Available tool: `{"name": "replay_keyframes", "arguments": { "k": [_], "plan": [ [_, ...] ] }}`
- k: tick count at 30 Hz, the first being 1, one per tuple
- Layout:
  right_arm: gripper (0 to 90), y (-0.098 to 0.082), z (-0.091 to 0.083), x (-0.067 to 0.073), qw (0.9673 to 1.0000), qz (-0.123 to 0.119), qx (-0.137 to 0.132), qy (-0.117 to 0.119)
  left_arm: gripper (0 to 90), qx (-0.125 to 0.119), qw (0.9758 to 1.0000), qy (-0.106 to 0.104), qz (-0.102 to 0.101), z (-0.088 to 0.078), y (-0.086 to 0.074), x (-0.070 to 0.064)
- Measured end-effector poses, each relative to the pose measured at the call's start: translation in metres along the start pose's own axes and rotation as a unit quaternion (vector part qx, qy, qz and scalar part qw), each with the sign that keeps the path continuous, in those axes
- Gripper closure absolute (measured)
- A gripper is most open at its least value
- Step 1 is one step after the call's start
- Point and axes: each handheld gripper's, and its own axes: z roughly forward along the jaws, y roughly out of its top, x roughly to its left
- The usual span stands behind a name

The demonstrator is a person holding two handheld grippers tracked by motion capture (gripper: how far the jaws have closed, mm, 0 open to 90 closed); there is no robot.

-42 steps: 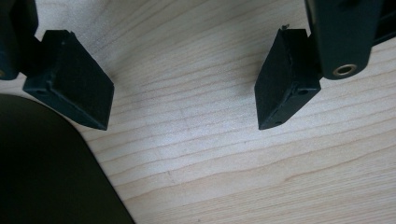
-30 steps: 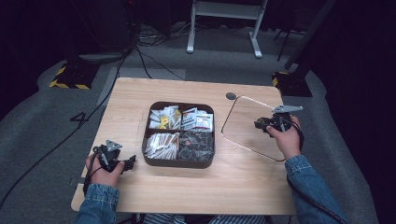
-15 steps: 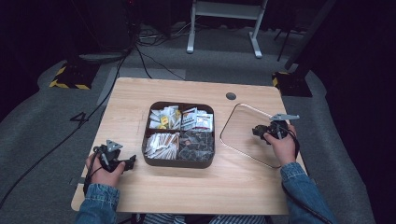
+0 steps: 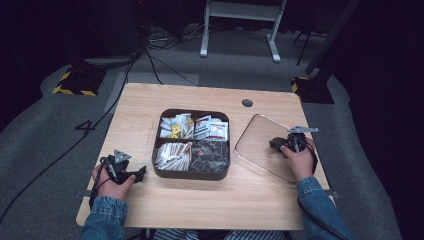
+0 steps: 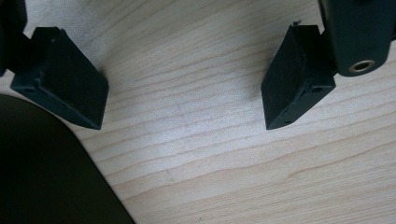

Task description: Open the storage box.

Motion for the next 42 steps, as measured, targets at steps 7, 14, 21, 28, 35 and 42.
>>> {"name": "replay_keyframes", "arguments": {
  "k": [7,14,21,28,35,42],
  "plan": [
    [55.9,-0.004,0.004,0.000,1.0000,0.002,-0.001,-0.002,15.2,0.000,1.0000,0.000,-0.001,0.000,0.000,0.000],
    [40.3,0.001,-0.005,0.003,0.9993,0.017,-0.033,-0.002,16.4,-0.001,1.0000,0.002,-0.001,-0.001,0.000,-0.001],
    [38.4,0.004,-0.024,-0.001,0.9975,0.032,-0.063,0.002,23.2,-0.016,0.9998,0.000,-0.011,-0.007,0.003,0.000],
    [38.2,0.006,-0.037,-0.004,0.9962,0.038,-0.079,0.001,25.4,-0.029,0.9994,-0.004,-0.021,-0.015,0.008,-0.002],
    [38.2,0.007,-0.042,-0.004,0.9957,0.038,-0.085,0.002,27.4,-0.035,0.9986,-0.014,-0.036,-0.019,0.014,-0.004],
    [38.2,0.005,-0.048,-0.004,0.9955,0.039,-0.087,0.000,29.2,-0.046,0.9979,-0.024,-0.040,-0.026,0.025,-0.007]
  ]
}}
